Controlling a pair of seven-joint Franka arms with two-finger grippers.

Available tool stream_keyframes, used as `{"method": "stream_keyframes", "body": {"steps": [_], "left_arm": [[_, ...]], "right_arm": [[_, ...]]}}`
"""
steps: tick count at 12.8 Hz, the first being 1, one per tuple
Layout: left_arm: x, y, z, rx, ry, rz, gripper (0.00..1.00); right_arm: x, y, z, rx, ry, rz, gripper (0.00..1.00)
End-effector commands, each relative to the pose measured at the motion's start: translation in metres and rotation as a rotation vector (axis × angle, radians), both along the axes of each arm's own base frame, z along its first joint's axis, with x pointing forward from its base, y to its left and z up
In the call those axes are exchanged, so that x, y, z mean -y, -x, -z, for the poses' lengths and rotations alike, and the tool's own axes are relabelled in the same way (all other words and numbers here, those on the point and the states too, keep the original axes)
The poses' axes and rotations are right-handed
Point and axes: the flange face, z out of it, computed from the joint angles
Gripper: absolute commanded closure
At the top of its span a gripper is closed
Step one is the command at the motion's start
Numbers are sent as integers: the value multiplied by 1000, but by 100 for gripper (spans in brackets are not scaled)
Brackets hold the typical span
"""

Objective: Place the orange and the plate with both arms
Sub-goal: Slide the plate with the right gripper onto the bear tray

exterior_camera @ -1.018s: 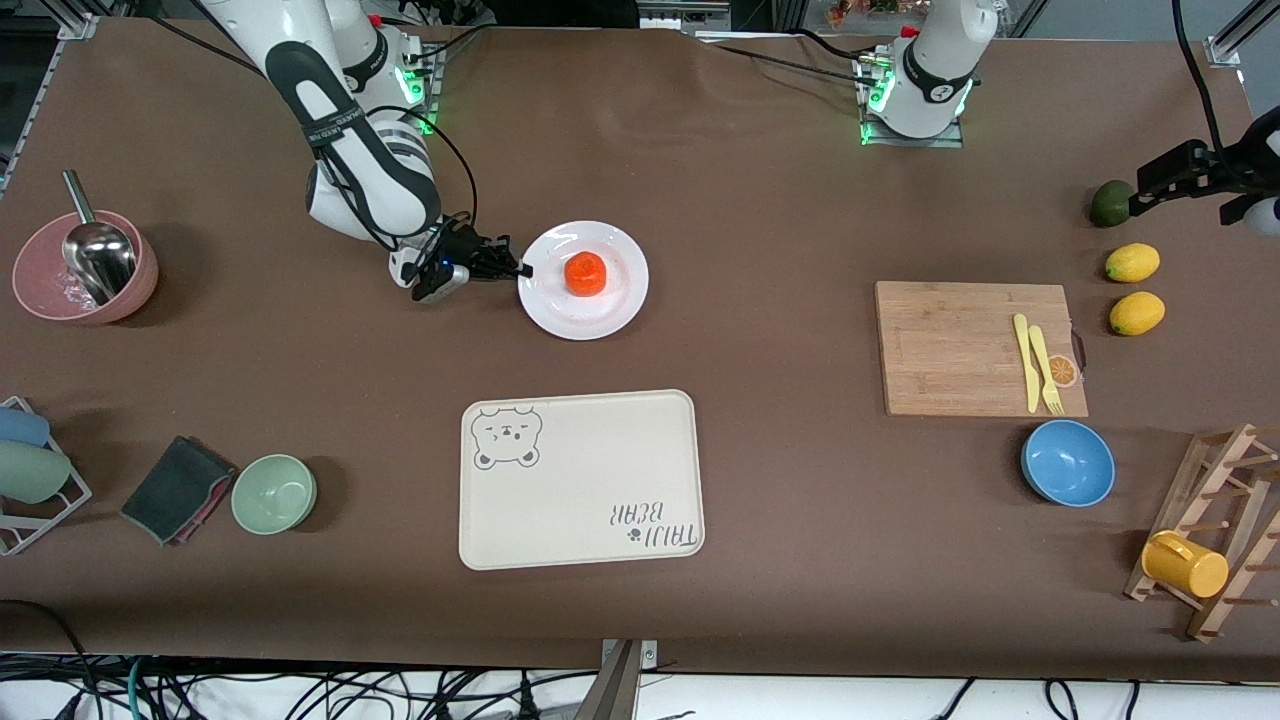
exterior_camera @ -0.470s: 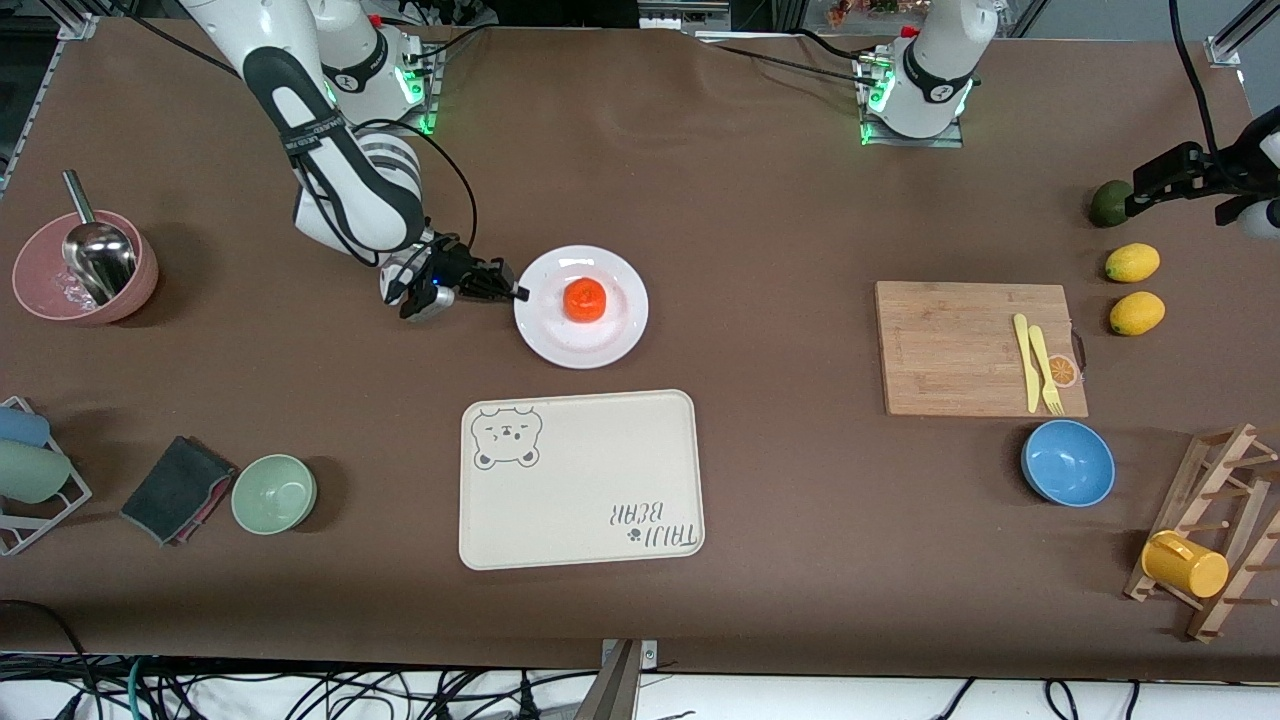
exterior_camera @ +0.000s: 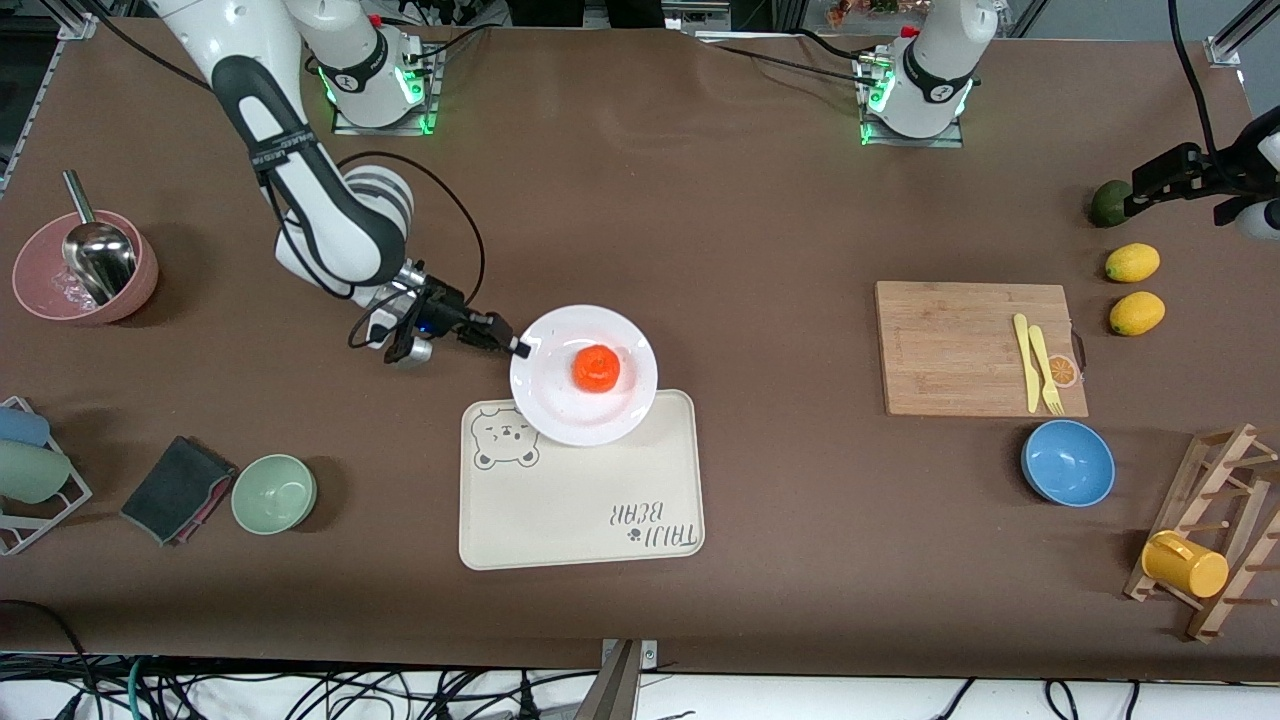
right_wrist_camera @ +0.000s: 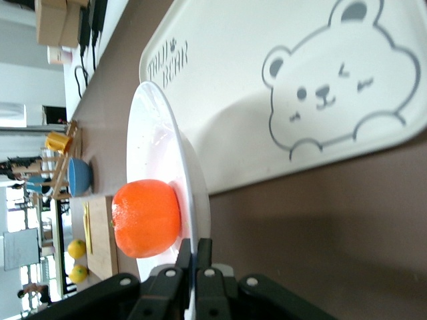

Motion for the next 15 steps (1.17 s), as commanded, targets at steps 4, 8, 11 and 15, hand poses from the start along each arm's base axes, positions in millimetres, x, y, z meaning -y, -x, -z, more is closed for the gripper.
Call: {"method": "stream_keyframes", "body": {"steps": [4,8,11,15], "left_arm": [[-1,1,0,-4,30,9,0],[-2,-1,1,-5,28,9,0],[-2,-1,1,-5,28,9,0],[-2,-2,2,-7,28,9,0]], "right_arm": [[-3,-57,6,-30,-52,68,100],[-5,-85,16,-50,-52,74,100],[-5,-89,29,-54,-44,62,100],[-2,-91,46,-59,-37,57,100]]}}
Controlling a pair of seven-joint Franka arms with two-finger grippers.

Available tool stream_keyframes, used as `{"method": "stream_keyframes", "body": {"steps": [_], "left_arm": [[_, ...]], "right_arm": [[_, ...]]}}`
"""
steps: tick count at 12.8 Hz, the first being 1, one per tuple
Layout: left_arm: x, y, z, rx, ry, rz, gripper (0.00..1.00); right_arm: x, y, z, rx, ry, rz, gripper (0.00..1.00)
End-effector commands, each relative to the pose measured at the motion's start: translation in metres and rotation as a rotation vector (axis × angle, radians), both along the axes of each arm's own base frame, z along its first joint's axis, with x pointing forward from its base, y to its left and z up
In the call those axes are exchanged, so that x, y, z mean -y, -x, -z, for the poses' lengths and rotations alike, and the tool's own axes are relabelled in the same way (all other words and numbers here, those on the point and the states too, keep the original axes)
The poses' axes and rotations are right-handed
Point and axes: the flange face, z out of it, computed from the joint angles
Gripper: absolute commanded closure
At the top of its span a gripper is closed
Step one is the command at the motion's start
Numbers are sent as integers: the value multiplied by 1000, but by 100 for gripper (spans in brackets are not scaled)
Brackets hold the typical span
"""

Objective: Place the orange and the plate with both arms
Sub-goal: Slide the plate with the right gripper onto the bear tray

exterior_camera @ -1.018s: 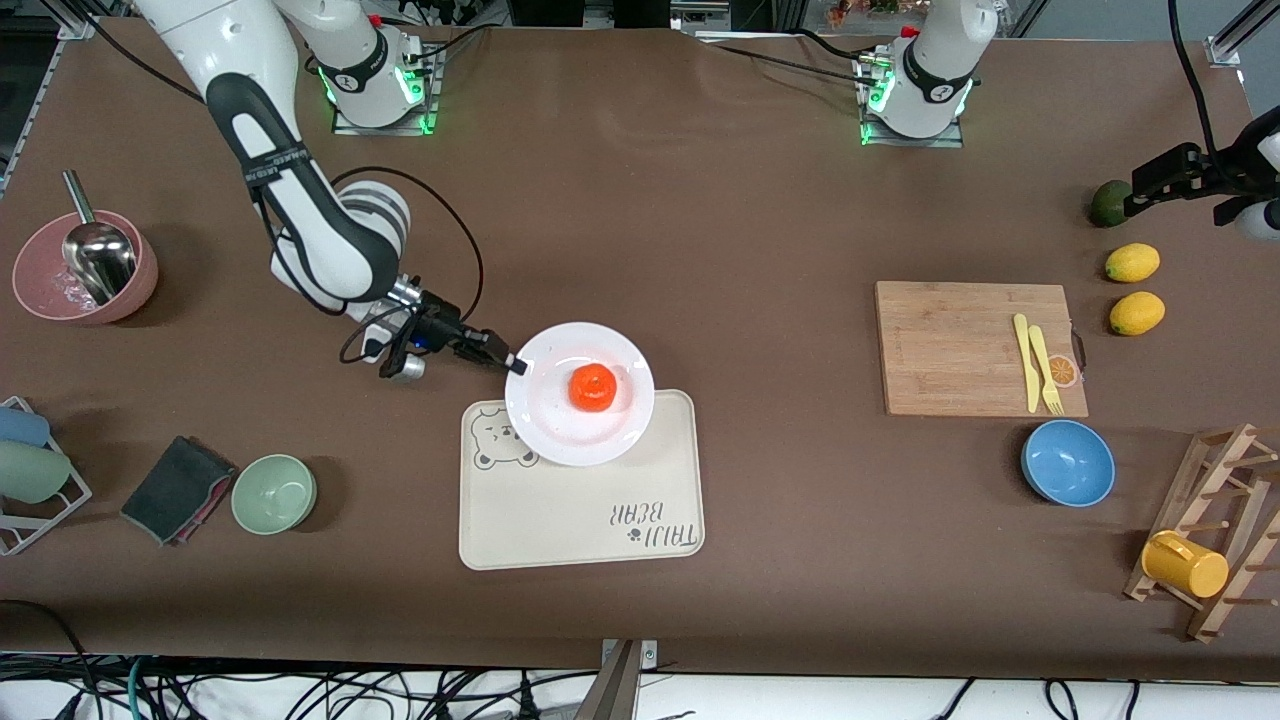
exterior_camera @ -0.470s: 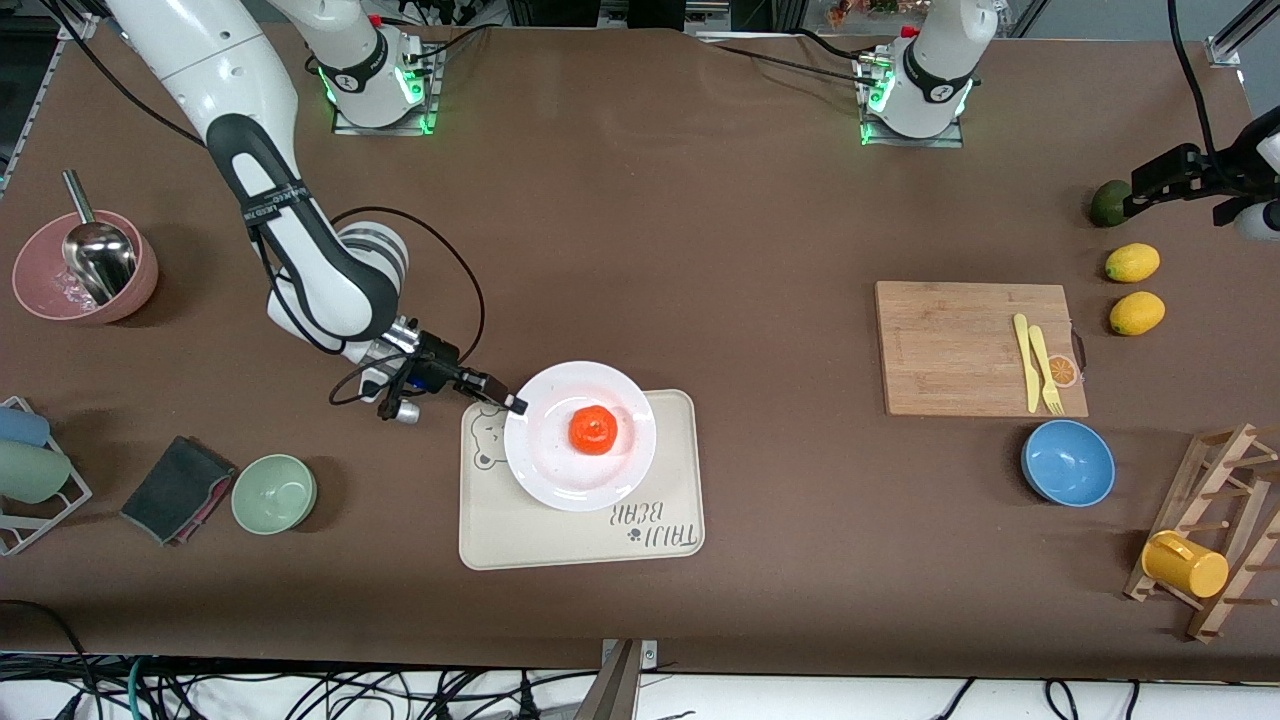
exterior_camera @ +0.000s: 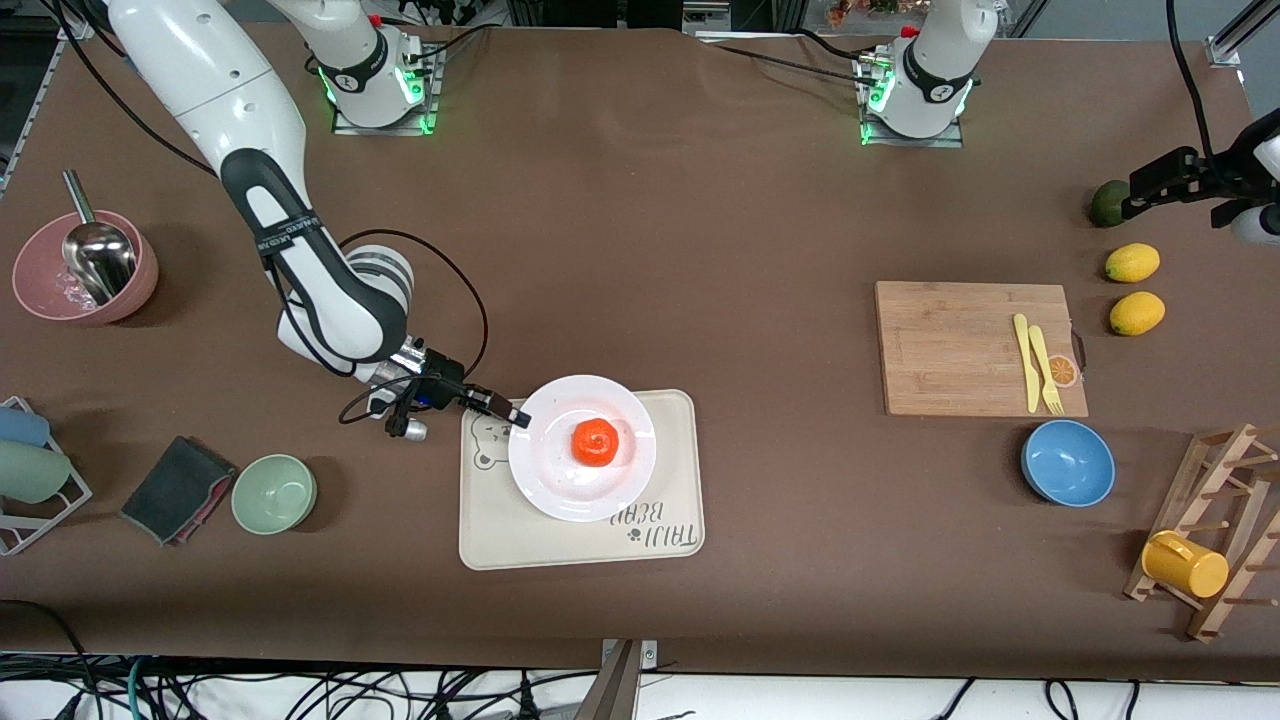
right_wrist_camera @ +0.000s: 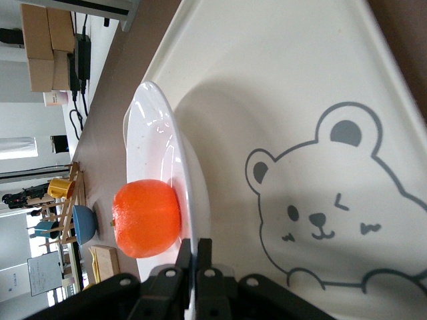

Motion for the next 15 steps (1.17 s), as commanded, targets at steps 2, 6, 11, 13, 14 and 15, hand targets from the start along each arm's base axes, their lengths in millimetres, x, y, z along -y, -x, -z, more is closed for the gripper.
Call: {"method": "stream_keyframes", "body": {"steps": [2,6,11,13,14,15], "left_arm": [[-1,-1,-1,1,28,10,0],[-1,-1,-2,3,28,9,0],[0,0,-2,1,28,10,0],[0,0,-3,1,28,10,0],[0,0,-2,1,30,12,0],[0,0,-3,1,28,10,0]], "right_arm": [[2,-10,4,16,6,-1,100],[20,-16,10,44,68,-55,42],[57,-37,-19,119,155,-273,0],[78,-45,-41,121,168,-363,0],[93,-48,-62,119,197,-421,0],[110,-50,-81,94,249,-478,0]]}}
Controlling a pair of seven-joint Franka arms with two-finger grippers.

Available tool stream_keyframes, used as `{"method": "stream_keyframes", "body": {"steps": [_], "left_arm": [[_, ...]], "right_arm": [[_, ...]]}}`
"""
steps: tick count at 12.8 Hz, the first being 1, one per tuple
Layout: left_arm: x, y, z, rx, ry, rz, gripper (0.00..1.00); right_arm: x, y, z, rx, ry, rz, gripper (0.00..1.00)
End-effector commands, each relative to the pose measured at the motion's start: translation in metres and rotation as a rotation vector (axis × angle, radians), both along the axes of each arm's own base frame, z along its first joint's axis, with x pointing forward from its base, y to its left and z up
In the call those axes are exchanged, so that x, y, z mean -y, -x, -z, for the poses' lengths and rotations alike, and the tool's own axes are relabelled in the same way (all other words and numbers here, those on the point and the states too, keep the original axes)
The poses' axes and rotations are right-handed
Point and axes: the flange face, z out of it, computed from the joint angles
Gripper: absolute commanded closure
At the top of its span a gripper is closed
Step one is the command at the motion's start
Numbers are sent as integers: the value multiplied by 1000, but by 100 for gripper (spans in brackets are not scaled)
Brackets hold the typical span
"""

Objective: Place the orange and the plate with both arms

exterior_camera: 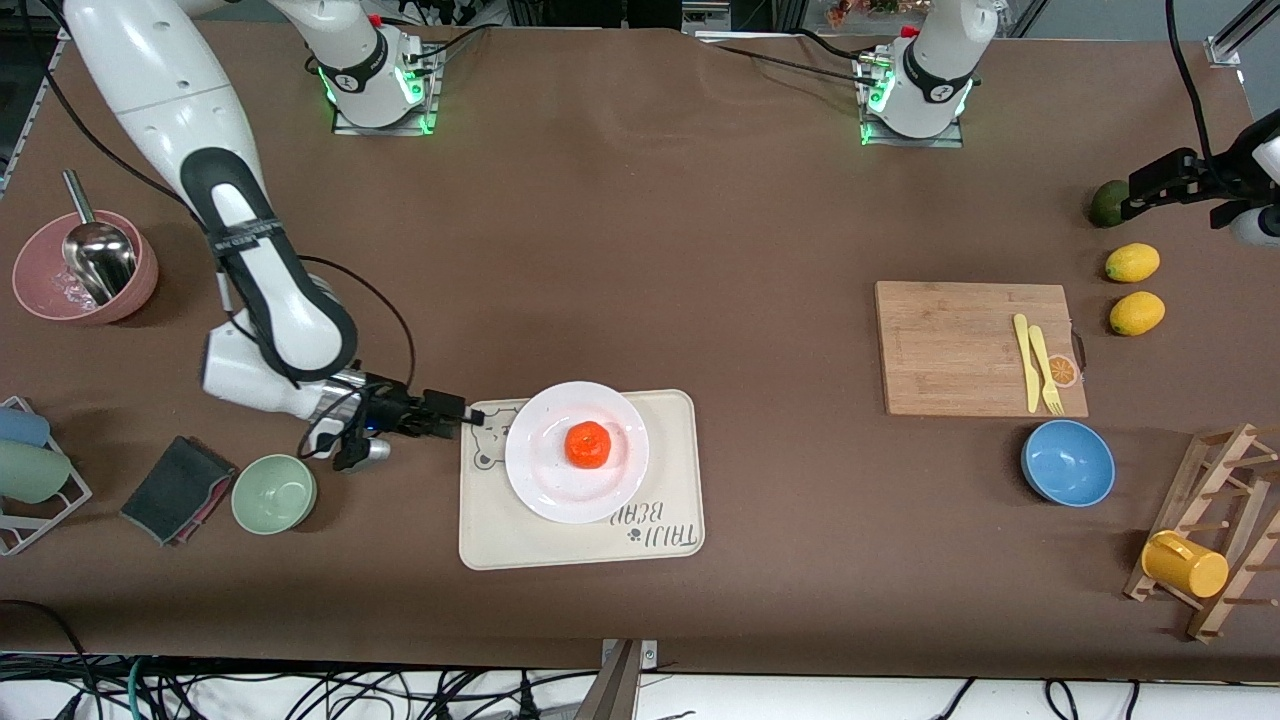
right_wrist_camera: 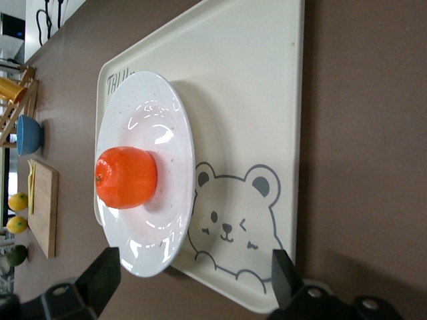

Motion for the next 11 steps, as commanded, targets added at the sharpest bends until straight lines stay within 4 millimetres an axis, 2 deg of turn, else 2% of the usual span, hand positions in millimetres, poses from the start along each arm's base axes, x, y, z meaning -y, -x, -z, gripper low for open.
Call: {"method": "stream_keyframes", "body": {"steps": [1,2,4,6,7,8,9,11], "left_arm": [[0,0,-2,1,28,10,0],[0,0,-2,0,29,12,0],[-1,0,-3,3,28,9,0],[0,0,-2,1,28,10,0],[0,0,-3,3,28,10,0],[0,0,-2,1,28,10,0],[-1,0,-2,1,28,9,0],[0,0,-2,1,30,10,0]], "right_arm": [[42,-1,-66,-33,143,-126,0],[60,2,-92,-46,211,-167,0],[92,15,-157,-85,332,-185,0],[107,31,-236,-122,526,-153,0],[110,37,-262,-158,577,-133,0],[113,41,-281,-175,599,-115,0],[125,45,-298,-180,628,-76,0],[132,52,-313,-184,695,-64,0]]}}
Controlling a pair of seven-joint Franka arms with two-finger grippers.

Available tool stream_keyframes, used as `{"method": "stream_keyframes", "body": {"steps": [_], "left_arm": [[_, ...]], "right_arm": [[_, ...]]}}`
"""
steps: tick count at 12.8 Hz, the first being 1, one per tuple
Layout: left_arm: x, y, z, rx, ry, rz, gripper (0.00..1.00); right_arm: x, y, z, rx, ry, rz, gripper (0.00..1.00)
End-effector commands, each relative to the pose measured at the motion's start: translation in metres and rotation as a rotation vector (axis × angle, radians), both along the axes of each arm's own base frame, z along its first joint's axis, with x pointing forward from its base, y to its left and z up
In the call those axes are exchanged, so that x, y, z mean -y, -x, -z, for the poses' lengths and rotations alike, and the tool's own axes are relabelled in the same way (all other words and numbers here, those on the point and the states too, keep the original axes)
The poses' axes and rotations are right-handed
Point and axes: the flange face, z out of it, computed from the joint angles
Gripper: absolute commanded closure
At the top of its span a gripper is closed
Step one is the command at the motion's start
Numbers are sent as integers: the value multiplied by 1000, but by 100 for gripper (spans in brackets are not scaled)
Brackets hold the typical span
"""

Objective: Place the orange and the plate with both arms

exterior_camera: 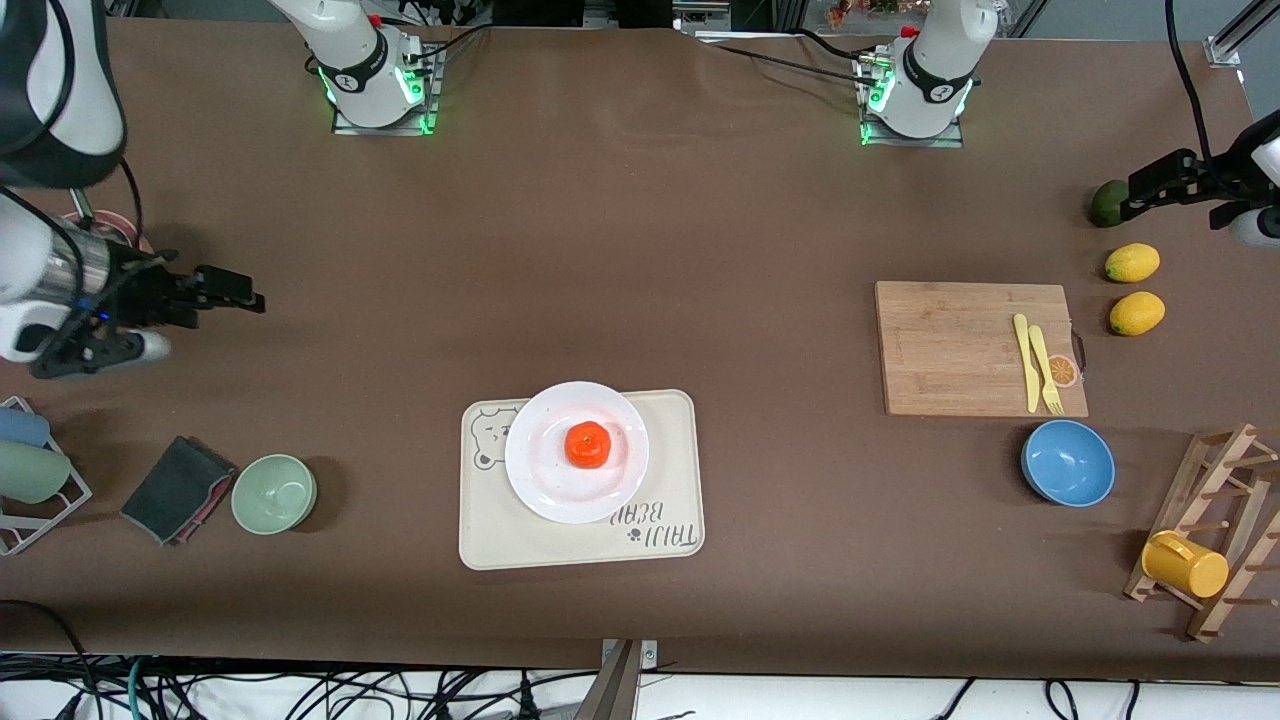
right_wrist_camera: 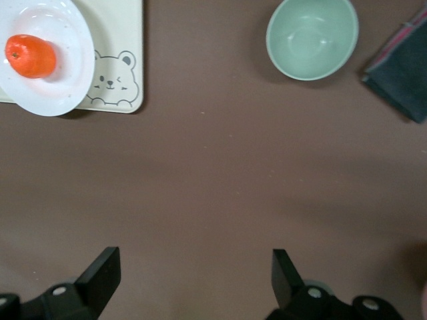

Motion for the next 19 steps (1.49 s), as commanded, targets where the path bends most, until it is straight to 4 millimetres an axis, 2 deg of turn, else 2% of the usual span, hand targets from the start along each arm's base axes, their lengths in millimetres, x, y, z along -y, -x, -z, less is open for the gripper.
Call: {"method": "stream_keyframes", "body": {"steps": [1,4,12,19], "left_arm": [[0,1,-3,3,29,12,0],[2,1,-3,1,28,15,0],[2,1,-3,1,28,15,0],[5,0,-5,10,30,21,0]], "right_arm": [[4,2,-4,-22,92,24,0],[-1,2,-4,-20,102,27,0],[-2,1,-6,-16,99,22,0],[6,0,-4,-25,136,0,0]]}}
